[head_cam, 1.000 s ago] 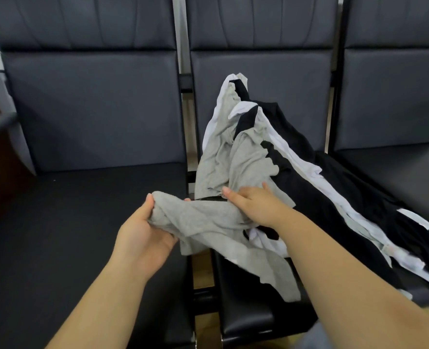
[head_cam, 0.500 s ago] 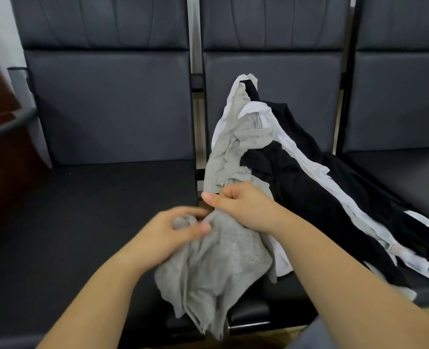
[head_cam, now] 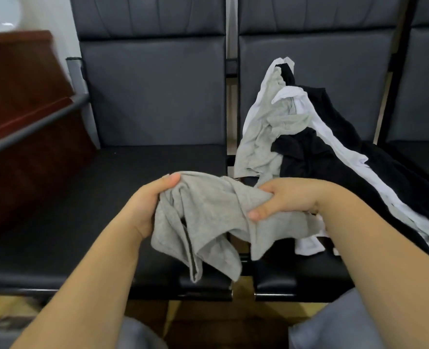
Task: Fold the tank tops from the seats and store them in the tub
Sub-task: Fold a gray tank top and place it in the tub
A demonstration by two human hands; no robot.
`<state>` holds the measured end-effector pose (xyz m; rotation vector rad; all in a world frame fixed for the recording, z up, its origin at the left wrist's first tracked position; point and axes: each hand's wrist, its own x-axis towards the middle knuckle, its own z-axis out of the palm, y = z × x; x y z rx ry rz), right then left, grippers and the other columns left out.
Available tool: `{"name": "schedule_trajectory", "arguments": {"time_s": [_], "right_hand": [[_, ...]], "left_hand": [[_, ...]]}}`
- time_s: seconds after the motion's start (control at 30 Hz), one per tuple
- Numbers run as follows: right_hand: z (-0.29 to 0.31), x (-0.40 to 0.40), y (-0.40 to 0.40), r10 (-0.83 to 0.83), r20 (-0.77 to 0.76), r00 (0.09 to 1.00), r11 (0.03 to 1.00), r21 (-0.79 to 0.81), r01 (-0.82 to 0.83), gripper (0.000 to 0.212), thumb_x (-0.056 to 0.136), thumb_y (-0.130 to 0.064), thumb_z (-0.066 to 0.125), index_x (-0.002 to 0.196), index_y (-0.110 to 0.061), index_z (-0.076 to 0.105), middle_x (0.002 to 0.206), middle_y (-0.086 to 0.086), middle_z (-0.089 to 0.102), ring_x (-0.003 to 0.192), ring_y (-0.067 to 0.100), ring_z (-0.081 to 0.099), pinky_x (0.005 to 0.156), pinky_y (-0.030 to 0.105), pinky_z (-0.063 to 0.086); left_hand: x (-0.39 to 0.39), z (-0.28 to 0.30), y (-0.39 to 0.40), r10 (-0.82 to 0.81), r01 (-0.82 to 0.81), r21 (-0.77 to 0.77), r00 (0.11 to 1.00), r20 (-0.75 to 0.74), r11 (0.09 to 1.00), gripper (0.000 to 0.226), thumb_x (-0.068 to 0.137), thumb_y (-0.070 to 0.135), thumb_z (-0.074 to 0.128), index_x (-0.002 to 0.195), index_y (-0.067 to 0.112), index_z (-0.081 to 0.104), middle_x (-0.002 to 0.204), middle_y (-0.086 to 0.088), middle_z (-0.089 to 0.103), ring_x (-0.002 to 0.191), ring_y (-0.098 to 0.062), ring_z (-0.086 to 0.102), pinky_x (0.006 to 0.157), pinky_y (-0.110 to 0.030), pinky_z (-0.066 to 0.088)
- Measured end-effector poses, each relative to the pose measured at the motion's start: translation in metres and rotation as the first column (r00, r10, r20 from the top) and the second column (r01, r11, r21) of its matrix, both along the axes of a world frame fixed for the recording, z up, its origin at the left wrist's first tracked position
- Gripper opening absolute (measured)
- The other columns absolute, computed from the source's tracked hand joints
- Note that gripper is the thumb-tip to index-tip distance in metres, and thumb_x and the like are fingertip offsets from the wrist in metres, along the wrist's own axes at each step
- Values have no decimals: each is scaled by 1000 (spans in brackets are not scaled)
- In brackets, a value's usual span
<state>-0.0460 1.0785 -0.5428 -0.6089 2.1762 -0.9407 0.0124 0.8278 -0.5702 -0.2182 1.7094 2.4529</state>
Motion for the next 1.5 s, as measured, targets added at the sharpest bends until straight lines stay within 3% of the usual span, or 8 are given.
{"name": "schedule_trajectory", "arguments": {"time_s": [0.33,0.47,0.7,0.97,1.17,1.23,1.37,1.5], "right_hand": [[-5,44,-37,95,497,862,750,-606,266,68,30,-53,93,87,-20,80,101,5,74,93,18,71,78,31,58],[-8,57,-61,75,492,868,782,-569,255,75,44,-70,79,100,-21,77,117,6,69,110,23,65,97,40,48],[-21,70,-73,-206,528,824,808,-384,447,57,72,-49,69,114,-9,68,108,10,72,101,24,68,94,40,50],[-15,73,-54,-256,559,789,654,-501,567,40,83,-40,58,57,-16,75,69,6,70,65,15,70,65,29,57],[-62,72,-30,-197,585,787,708,-470,527,29,77,-36,60,85,-10,71,84,11,70,78,20,68,72,34,53],[-66,67,-26,-203,527,825,753,-455,476,32,76,-35,58,93,-11,70,88,9,72,81,18,70,72,32,54],[-62,68,-20,-132,506,852,755,-505,417,36,77,-32,56,100,-7,69,95,11,73,87,21,70,77,31,58],[-57,75,-13,-133,423,897,769,-527,362,36,80,-34,57,92,-2,69,92,15,70,88,25,67,84,35,54]], "left_hand": [[50,25,5,188,-193,147,981,52,970,49,91,41,48,66,12,78,78,-8,73,68,-21,71,70,-32,51],[68,28,6,199,-205,132,979,53,970,58,95,42,46,56,12,75,69,-6,72,59,-18,69,63,-29,50],[78,3,0,79,-93,54,970,231,994,42,81,44,59,76,8,79,92,-14,74,77,-26,72,81,-39,50],[69,-5,-2,-265,311,-168,932,247,936,50,63,60,67,68,10,65,77,-7,66,82,-22,62,88,-38,48],[49,-25,-4,-249,266,-541,963,106,798,20,79,19,66,59,19,70,102,2,74,105,-14,65,98,-35,46],[46,-27,2,-292,298,-480,952,89,825,8,82,21,68,79,14,71,108,-4,73,107,-15,65,97,-33,47],[42,-28,23,-446,450,-516,884,142,729,57,79,37,72,132,26,52,122,5,66,112,-9,62,99,-30,47],[45,-25,37,-537,551,-495,823,187,672,40,85,30,67,123,17,61,121,-2,68,113,-16,63,99,-31,48]]}}
